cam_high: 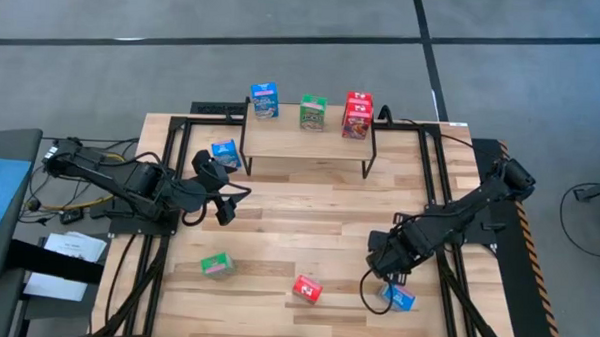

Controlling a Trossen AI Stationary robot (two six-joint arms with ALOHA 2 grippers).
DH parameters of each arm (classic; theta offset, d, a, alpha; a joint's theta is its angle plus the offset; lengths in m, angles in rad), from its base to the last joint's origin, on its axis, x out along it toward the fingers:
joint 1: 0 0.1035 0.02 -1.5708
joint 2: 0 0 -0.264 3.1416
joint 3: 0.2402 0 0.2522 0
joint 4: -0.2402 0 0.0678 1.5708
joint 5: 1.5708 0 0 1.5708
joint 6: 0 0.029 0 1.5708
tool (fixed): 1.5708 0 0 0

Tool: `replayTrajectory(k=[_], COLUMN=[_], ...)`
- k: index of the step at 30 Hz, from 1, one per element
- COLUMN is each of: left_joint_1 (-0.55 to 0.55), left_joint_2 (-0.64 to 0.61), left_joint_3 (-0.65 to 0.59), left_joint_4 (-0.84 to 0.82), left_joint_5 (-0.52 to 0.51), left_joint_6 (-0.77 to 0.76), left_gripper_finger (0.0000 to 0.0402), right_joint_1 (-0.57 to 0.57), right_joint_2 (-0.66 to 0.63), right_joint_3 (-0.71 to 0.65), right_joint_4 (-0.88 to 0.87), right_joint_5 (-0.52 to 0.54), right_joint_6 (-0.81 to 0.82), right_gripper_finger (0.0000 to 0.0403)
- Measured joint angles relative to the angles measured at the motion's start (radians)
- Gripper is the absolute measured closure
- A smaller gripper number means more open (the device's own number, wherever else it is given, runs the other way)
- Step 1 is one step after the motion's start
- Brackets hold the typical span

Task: Stack cereal on shelf
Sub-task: Put the right green cereal box on the shelf aligned with the other green cereal box

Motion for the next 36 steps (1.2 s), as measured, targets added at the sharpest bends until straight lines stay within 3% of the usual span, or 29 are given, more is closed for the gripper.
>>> replayTrajectory(k=[6,14,27,36], left_joint_1=[0.0,0.02,0.206,0.278], left_joint_2=[0.0,0.0,0.0,-0.001], left_joint_3=[0.0,0.0,0.015,0.109], left_joint_4=[0.0,0.001,0.016,0.054], left_joint_5=[0.0,0.005,0.206,0.213], left_joint_6=[-0.001,-0.012,0.085,0.157], left_gripper_finger=[0.0065,0.0065,0.0065,0.0065], right_joint_1=[0.0,0.0,0.0,0.0], right_joint_2=[0.0,0.0,0.0,0.0], right_joint_3=[0.0,0.0,0.0,0.0], right_joint_4=[0.002,0.002,0.002,0.002], right_joint_5=[0.0,0.0,0.001,0.001], right_joint_6=[0.0,0.0,0.0,0.0], right_gripper_finger=[0.0257,0.0245,0.0243,0.0242])
